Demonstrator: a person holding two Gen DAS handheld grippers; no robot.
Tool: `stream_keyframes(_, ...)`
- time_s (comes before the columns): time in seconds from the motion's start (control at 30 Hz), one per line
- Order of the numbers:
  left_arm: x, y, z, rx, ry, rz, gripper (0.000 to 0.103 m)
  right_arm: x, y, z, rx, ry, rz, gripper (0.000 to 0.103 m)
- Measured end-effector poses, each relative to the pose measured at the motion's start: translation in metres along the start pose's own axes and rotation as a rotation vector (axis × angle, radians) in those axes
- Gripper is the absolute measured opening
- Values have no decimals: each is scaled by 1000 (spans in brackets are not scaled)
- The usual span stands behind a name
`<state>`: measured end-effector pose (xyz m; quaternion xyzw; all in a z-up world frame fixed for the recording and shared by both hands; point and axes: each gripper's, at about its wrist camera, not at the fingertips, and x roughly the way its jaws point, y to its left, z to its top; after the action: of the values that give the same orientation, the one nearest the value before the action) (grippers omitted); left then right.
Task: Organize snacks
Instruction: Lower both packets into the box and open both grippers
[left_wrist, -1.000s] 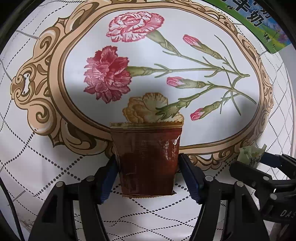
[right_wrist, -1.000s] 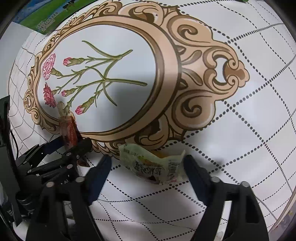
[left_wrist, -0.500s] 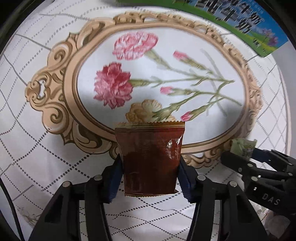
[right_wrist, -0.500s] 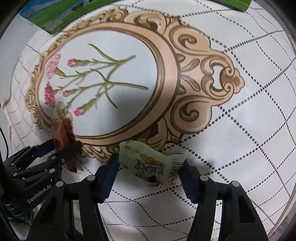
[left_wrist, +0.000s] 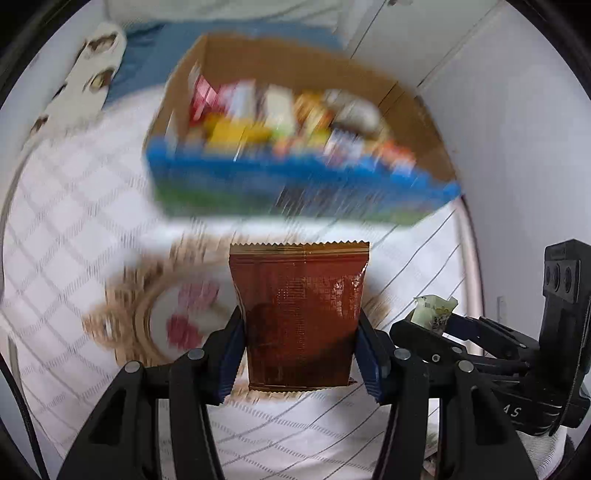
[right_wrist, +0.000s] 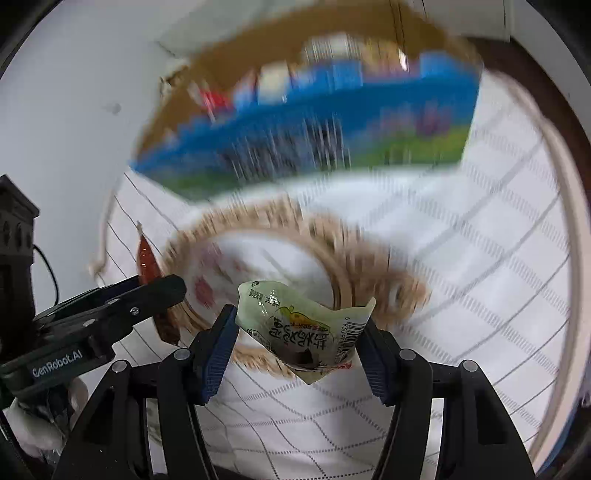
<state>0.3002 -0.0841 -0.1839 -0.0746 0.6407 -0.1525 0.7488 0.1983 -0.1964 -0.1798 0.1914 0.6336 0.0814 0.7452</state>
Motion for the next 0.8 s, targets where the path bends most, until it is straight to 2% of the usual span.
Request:
stream_keyframes(0.17, -35, -4, 61, 42, -74, -8, 52, -48, 15, 55, -35, -121, -1, 65)
stream_keyframes(0.23, -34, -1, 90, 50, -86, 3, 52, -46, 24, 85, -43, -158, -25, 65)
stream_keyframes(0.33, -17, 6, 120, 53, -57, 19, 52, -45, 25, 122, -47, -182, -66, 65)
stream_keyframes(0.47, 19, 18, 154, 47, 10, 79, 52, -28, 17, 162, -53, -164, -148, 65)
stream_keyframes(0.57, 56, 25, 164, 41, 89, 103, 52, -2, 7, 178, -41, -119, -188, 65)
stream_keyframes(0.7, 89, 38, 169, 15, 181, 104, 52, 28, -10, 187, 7, -53, -163, 65)
stream_keyframes(0.8, 101, 45, 168, -1, 212, 108, 52, 41, -16, 188, 32, -27, -140, 65)
